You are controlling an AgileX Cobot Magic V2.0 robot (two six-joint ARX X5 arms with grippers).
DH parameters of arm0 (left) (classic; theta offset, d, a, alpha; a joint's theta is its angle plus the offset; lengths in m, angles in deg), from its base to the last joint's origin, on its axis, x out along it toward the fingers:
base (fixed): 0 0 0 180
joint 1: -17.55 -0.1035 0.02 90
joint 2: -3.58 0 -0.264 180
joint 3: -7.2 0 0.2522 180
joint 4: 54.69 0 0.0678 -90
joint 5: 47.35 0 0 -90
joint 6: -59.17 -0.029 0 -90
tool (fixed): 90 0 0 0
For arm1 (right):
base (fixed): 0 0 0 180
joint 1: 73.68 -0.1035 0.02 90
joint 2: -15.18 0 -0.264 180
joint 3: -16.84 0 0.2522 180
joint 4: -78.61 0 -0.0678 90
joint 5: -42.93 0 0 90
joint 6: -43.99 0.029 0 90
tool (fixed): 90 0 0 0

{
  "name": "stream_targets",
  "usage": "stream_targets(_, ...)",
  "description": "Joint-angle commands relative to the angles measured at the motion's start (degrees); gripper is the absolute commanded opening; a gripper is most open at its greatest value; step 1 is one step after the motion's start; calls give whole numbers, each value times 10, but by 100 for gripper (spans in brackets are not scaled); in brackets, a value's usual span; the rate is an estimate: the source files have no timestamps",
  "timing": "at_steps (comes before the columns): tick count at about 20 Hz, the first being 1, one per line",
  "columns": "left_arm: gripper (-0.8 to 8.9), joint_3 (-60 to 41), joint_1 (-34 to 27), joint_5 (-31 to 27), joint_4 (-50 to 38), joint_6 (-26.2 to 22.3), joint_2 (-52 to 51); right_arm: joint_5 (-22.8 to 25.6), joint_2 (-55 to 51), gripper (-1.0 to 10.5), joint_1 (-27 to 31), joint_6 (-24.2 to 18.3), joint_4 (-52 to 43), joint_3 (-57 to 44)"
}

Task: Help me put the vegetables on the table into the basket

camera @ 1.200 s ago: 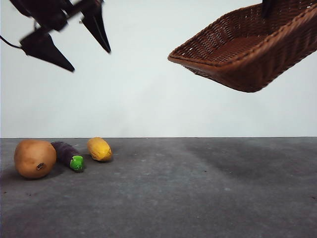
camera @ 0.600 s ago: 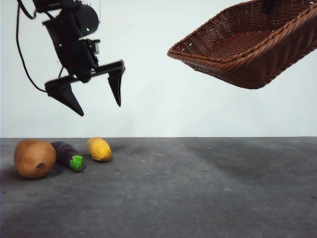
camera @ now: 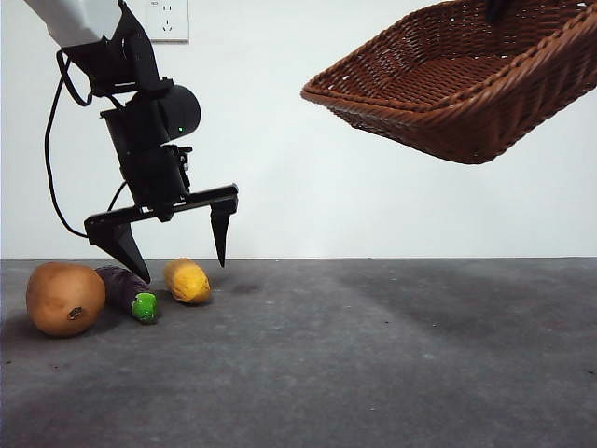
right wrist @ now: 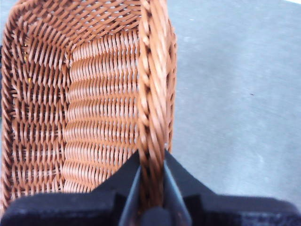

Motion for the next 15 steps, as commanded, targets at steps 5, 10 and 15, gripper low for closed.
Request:
stream_targets(5,651,-2,5,-6,-14,14,33,-4,-2,-12,0,-5,-18,-1)
stream_targets(10,139,-2,5,-4,-34,16,33,-4,-2,-12,0,-8,-22,-1)
stream_targets(15,-8,-2,5,14,-57,16,33,-4,-1,-12,0,-9,-22,-1)
